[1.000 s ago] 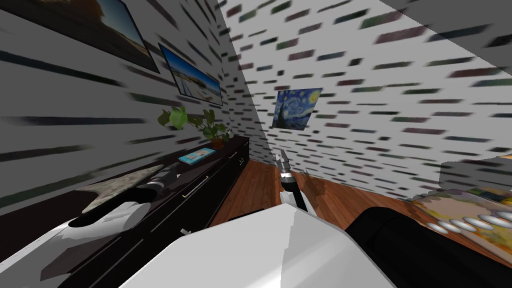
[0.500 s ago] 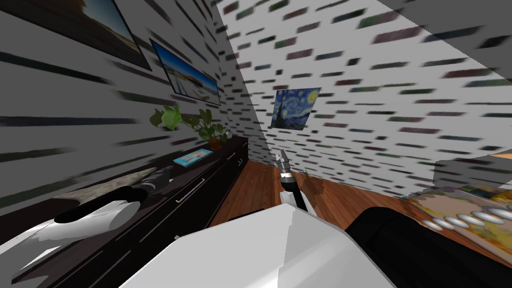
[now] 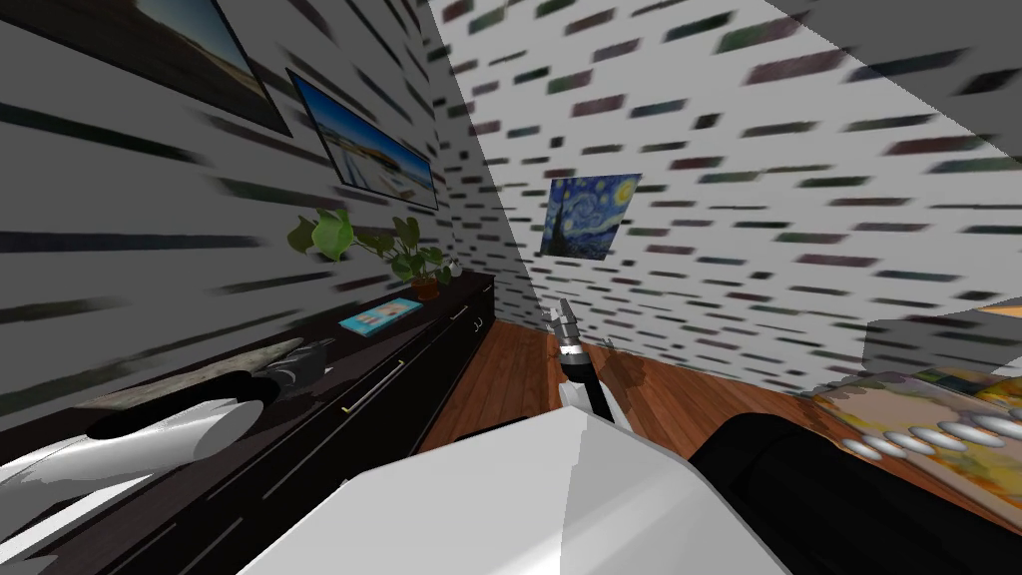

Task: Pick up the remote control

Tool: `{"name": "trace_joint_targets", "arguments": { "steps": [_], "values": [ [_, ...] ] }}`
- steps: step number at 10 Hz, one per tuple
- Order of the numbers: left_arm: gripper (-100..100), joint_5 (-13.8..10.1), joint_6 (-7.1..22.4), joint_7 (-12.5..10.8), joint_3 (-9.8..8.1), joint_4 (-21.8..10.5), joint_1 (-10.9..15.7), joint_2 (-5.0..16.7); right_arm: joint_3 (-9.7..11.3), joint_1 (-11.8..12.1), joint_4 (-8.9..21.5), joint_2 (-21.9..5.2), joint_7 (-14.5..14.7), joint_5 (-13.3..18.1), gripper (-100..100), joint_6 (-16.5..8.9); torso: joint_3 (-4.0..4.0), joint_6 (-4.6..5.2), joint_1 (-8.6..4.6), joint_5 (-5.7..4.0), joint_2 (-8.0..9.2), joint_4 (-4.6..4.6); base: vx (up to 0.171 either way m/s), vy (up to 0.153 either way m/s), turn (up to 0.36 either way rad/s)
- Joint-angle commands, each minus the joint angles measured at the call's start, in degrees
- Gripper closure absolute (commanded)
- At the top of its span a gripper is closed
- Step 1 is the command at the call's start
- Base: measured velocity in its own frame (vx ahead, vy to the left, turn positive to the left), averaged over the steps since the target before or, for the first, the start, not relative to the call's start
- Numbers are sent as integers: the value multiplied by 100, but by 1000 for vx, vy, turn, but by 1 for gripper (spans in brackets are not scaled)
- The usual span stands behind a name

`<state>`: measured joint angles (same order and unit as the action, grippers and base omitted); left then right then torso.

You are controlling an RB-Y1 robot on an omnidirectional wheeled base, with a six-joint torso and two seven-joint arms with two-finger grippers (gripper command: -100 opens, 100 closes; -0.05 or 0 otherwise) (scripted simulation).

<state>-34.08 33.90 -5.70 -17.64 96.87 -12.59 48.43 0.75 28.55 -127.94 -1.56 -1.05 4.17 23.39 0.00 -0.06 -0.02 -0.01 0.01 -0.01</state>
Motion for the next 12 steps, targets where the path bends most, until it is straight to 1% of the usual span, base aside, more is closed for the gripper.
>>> {"name": "trace_joint_targets", "arguments": {
  "steps": [1,2,3,4,5,6,7,8,9,10,11,12],
  "values": [
    [-100,-238,286,-97,-65,-205,28,222,0,0,0,0,0,0,0,0,0,0,0,0,0,0,39,-5,-12],
    [-100,-238,433,-97,-65,-205,28,222,0,0,0,0,0,0,0,0,-1,0,2,0,-4,0,41,2,-3],
    [-100,-238,478,-97,-65,-205,28,222,0,0,0,0,0,0,0,0,-3,0,4,1,-5,-1,19,3,-1],
    [-100,-447,701,-201,-122,-391,48,413,0,0,0,0,0,0,0,0,0,0,4,1,0,0,39,1,0],
    [-100,-447,841,-201,-122,-391,48,413,0,0,0,0,0,0,0,0,-3,0,5,1,-6,-1,41,1,-1],
    [-100,-447,900,-201,-122,-391,48,413,0,0,0,0,0,0,0,0,-3,0,4,1,-6,-1,18,2,1],
    [-100,-652,1114,-311,-174,-572,60,594,0,0,0,0,0,0,0,0,0,0,4,1,1,0,44,17,13],
    [-100,-652,1282,-311,-174,-572,60,594,0,0,0,0,0,0,0,0,-2,-1,9,1,-5,0,40,14,7],
    [-100,-851,1447,-426,-222,-749,64,765,0,0,0,0,0,0,0,0,-3,0,9,3,-5,-1,51,14,19],
    [-100,-851,1635,-426,-222,-749,64,765,0,1,0,0,0,0,0,0,-4,-1,9,1,-8,-1,50,18,19],
    [-100,-851,1728,-426,-222,-749,64,765,0,0,0,0,0,0,0,0,-5,1,10,3,-9,-2,23,9,-6],
    [-100,-1044,1953,-543,-265,-920,60,924,0,0,0,0,0,0,0,0,-1,0,7,2,-2,-1,38,23,35]
  ]
}}
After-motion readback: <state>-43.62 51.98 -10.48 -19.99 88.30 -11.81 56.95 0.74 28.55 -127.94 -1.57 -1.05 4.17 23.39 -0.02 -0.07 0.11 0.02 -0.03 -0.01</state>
